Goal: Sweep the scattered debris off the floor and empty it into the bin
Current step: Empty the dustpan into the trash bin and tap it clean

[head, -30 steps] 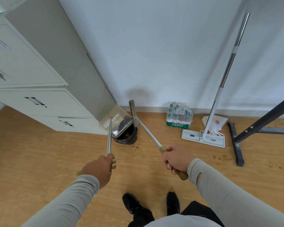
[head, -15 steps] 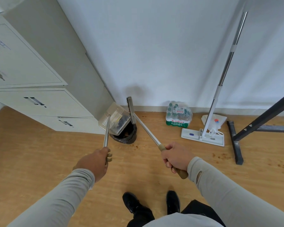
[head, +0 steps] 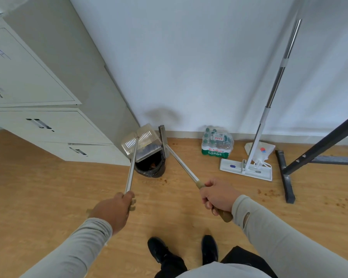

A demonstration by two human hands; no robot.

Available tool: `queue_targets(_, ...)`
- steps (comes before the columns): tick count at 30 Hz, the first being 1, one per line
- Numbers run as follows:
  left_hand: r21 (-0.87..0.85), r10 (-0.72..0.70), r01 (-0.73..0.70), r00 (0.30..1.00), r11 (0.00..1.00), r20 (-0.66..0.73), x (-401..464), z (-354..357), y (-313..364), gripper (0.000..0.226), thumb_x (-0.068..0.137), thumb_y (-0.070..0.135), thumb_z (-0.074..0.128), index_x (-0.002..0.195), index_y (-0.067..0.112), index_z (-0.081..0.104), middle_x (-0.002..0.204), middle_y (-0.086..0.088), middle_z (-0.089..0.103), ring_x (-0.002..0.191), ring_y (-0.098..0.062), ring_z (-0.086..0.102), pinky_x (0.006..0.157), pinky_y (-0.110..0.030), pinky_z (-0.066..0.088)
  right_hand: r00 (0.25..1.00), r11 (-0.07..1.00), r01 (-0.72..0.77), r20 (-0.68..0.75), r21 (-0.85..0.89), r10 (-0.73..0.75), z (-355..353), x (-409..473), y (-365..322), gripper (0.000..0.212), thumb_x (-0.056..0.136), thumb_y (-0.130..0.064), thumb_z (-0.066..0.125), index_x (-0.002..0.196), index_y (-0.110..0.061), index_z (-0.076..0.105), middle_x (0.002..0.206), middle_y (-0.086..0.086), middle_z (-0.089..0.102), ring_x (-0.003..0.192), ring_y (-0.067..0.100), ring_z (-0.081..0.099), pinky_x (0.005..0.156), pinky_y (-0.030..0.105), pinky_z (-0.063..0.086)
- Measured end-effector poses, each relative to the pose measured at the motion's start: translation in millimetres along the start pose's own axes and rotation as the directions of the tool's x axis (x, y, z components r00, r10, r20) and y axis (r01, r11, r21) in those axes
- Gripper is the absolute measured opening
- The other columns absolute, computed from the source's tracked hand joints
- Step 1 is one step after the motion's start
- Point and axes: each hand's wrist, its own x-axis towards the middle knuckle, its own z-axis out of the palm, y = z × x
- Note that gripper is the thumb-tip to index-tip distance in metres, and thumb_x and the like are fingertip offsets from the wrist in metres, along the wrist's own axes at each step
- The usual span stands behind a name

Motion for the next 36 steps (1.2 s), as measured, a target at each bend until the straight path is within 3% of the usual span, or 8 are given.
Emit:
queue_targets(10, -0.24, -0.067, 0.037, 0.991, 0.97, -0.117, 2.4, -23.2, -9.4, 0.041, 0.097, 0.031, 0.047, 0.138, 0.029, 0.041, 0.119, 0.002, 0.062, 0.087, -0.019, 0.067, 0.074, -0.033, 0.058, 0.999, 1.0, -0.005, 0.036, 0.026, 0.004, -8.3, -8.8, -15.4, 0.024, 0.087, -0.007, 0.058, 0.109, -0.016, 0.052, 0.081, 0.012, 0.063, 0.055, 0.016, 0.051, 0.045, 0.026, 0.043)
queue_targets(15, -0.54, -0.23, 0.09, 0.953, 0.837, -0.197, -2.5, -57.6, -28.1, 0.024, 0.094, 0.022, 0.055, 0.117, 0.027, 0.055, 0.086, 0.013, 0.061, 0.073, -0.011, 0.061, 0.069, -0.029, 0.052, 0.999, 0.998, 0.027, 0.035, 0.056, -0.029, -34.3, -17.9, -18.9, 0.027, 0.086, -0.005, 0.057, 0.112, -0.011, 0.054, 0.076, 0.013, 0.064, 0.05, 0.016, 0.05, 0.045, 0.026, 0.043)
queue_targets(19, -0.765, -0.433, 0.112, 0.871, 0.634, -0.232, -6.7, -90.6, -40.4, 0.016, 0.091, 0.018, 0.061, 0.105, 0.026, 0.057, 0.085, 0.001, 0.066, 0.074, -0.021, 0.063, 0.073, -0.035, 0.055, 0.995, 0.985, 0.081, 0.037, 0.155, -0.088, -61.3, -35.2, -27.9, 0.015, 0.089, 0.003, 0.054, 0.103, -0.002, 0.053, 0.068, 0.014, 0.06, 0.044, 0.016, 0.048, 0.039, 0.023, 0.038)
queue_targets(23, -0.955, -0.616, 0.068, 0.777, 0.289, -0.131, -7.7, -130.6, -47.9, 0.011, 0.089, 0.014, 0.064, 0.099, 0.017, 0.064, 0.092, -0.002, 0.068, 0.075, -0.023, 0.062, 0.074, -0.036, 0.052, 0.989, 0.958, 0.133, 0.034, 0.254, -0.147, -83.8, -52.6, -43.4, 0.018, 0.088, 0.01, 0.052, 0.1, -0.003, 0.052, 0.062, 0.017, 0.059, 0.042, 0.019, 0.048, 0.036, 0.02, 0.037)
queue_targets(25, -0.997, -0.638, 0.033, 0.77, 0.067, -0.017, -8.6, -150.2, -50.1, 0.008, 0.089, 0.012, 0.062, 0.096, 0.009, 0.065, 0.086, -0.007, 0.072, 0.061, -0.025, 0.057, 0.066, -0.039, 0.052, 0.984, 0.936, 0.148, 0.05, 0.32, -0.173, -93.4, -62.1, -54.1, 0.024, 0.089, 0.011, 0.051, 0.108, -0.004, 0.054, 0.064, 0.019, 0.059, 0.041, 0.02, 0.049, 0.035, 0.02, 0.037)
queue_targets(29, -0.955, -0.564, 0.013, 0.805, -0.297, 0.186, -13.2, -177.9, -41.0, 0.012, 0.094, 0.009, 0.056, 0.084, 0.004, 0.058, 0.069, -0.011, 0.061, 0.047, -0.017, 0.044, 0.045, -0.027, 0.041, 0.951, 0.931, 0.208, 0.161, 0.301, -0.265, -110.0, -79.2, -77.5, 0.026, 0.093, -0.005, 0.053, 0.115, -0.002, 0.066, 0.07, 0.013, 0.056, 0.046, 0.017, 0.049, 0.035, 0.022, 0.037)
queue_targets(32, -0.919, -0.49, 0.034, 0.838, -0.393, 0.241, -11.0, -182.7, -24.8, 0.018, 0.097, 0.012, 0.054, 0.079, 0.007, 0.053, 0.066, -0.011, 0.054, 0.051, -0.016, 0.044, 0.043, -0.026, 0.042, 0.925, 0.932, 0.282, 0.192, 0.227, -0.327, -118.4, -80.6, -93.7, 0.023, 0.078, -0.022, 0.064, 0.09, -0.005, 0.072, 0.068, 0.01, 0.054, 0.043, 0.015, 0.043, 0.037, 0.02, 0.033)
queue_targets(36, -0.894, -0.461, 0.056, 0.841, -0.444, 0.282, 8.9, -176.4, -2.6, 0.012, 0.094, 0.016, 0.056, 0.087, 0.008, 0.051, 0.072, -0.011, 0.05, 0.057, -0.018, 0.046, 0.052, -0.029, 0.044, 0.941, 0.933, 0.284, 0.123, 0.222, -0.316, -121.8, -67.3, -108.9, 0.015, 0.089, -0.023, 0.056, 0.082, -0.012, 0.063, 0.064, 0.007, 0.049, 0.042, 0.015, 0.034, 0.041, 0.02, 0.026)
